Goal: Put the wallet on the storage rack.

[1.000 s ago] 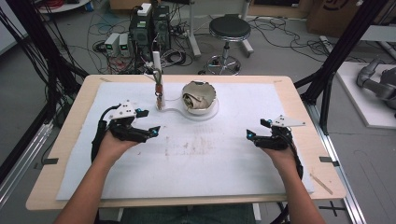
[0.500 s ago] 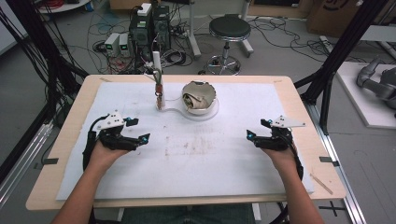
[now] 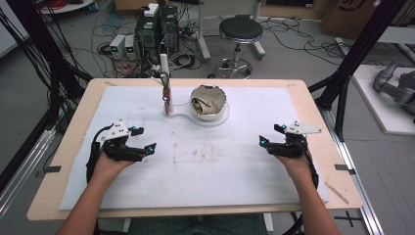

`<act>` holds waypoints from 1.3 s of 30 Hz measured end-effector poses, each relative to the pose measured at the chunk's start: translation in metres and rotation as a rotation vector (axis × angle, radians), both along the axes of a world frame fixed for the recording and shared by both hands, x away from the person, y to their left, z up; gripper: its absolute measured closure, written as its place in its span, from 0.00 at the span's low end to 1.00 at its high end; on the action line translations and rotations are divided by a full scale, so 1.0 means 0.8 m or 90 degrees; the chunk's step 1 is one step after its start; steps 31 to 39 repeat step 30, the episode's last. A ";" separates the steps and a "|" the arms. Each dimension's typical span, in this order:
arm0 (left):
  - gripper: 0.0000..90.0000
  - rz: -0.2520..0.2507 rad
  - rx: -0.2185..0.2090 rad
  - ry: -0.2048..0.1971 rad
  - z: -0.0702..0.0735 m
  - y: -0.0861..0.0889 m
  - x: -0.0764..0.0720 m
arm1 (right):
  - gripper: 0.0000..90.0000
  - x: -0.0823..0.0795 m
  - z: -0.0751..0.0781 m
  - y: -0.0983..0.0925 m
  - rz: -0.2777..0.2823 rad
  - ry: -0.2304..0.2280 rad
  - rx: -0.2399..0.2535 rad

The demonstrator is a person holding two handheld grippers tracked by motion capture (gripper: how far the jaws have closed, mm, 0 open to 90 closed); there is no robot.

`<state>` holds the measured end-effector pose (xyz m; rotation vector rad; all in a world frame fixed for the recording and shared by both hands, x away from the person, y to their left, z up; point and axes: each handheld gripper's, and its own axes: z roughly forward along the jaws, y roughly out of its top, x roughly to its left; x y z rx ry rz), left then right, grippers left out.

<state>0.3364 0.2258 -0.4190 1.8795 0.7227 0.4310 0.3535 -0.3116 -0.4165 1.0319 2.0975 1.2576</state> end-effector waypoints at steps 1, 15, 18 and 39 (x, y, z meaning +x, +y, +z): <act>0.22 -0.001 0.001 0.001 -0.001 0.001 0.000 | 0.23 0.000 0.000 0.000 0.000 0.001 -0.001; 0.22 0.019 -0.009 0.002 0.000 0.016 -0.005 | 0.23 0.002 0.000 0.006 0.002 0.004 -0.008; 0.22 0.014 -0.005 0.009 -0.003 0.013 -0.004 | 0.23 0.002 0.001 0.005 0.000 0.002 -0.007; 0.22 0.016 -0.007 0.010 -0.003 0.016 -0.001 | 0.23 0.003 -0.001 0.006 0.002 0.007 -0.010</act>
